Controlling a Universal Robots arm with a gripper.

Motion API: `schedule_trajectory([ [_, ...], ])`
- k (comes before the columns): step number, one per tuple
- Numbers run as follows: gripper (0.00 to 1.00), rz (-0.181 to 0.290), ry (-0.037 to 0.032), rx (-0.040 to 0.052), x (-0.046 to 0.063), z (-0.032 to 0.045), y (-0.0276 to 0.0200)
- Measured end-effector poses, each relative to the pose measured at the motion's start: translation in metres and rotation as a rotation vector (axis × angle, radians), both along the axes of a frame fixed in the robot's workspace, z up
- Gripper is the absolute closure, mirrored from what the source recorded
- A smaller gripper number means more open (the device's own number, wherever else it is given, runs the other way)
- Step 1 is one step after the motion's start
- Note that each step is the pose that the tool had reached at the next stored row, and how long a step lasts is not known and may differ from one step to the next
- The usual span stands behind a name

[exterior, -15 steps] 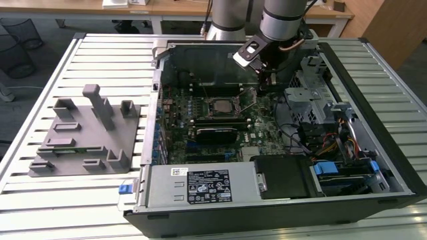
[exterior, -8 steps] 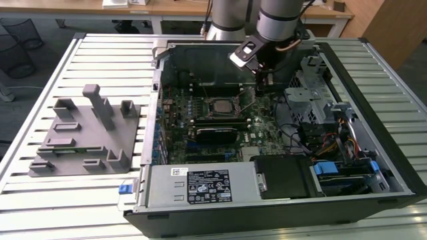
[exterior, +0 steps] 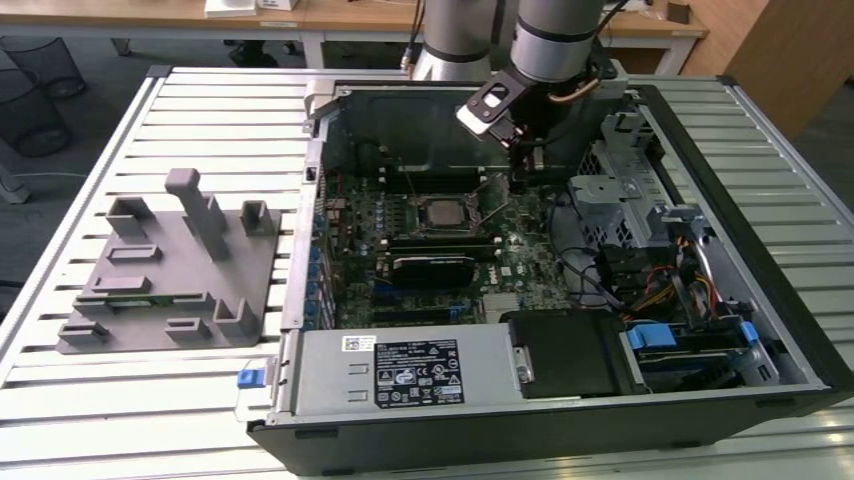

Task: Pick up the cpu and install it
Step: 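Close the cpu cover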

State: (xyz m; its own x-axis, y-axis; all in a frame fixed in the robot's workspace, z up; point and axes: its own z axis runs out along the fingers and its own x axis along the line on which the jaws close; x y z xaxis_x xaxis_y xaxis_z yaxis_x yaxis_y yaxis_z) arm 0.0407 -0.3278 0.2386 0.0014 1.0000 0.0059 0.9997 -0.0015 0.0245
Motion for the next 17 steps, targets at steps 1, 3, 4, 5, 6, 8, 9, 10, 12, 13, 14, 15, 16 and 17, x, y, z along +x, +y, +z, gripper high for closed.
schedule_trajectory([
  [1,0.89,0.0,0.0,0.0,-0.001,0.0,0.0],
  [3,0.89,0.0,0.0,0.0001,-0.002,-0.0001,0.0],
  [4,0.89,0.0,0.0,0.0,-0.003,-0.0001,0.0],
  [5,0.89,0.0,0.0,0.0001,-0.004,-0.0002,0.0],
  [6,0.89,0.0,-0.0001,0.0002,-0.005,-0.0003,0.0],
  [8,0.89,0.0,0.0,0.0,-0.006,-0.0005,0.0],
  [9,0.89,0.0,0.0,-0.0001,-0.007,-0.0006,0.0],
  [10,0.89,0.0,0.0,-0.0001,-0.008,-0.0007,0.0],
  [12,0.89,0.0,0.0,0.0,-0.009,-0.0011,0.0],
  [13,0.89,0.0,0.0,0.0,-0.01,-0.0012,0.0],
  [14,0.89,0.0,0.0,0.0,-0.011,-0.0014,0.0],
  [15,0.89,0.0,0.0,0.0,-0.011,-0.0016,0.0],
  [16,0.89,0.0,0.0,0.0001,-0.012,-0.0018,0.0],
  [17,0.89,0.0,0.0,0.0,-0.013,-0.002,0.0],
])
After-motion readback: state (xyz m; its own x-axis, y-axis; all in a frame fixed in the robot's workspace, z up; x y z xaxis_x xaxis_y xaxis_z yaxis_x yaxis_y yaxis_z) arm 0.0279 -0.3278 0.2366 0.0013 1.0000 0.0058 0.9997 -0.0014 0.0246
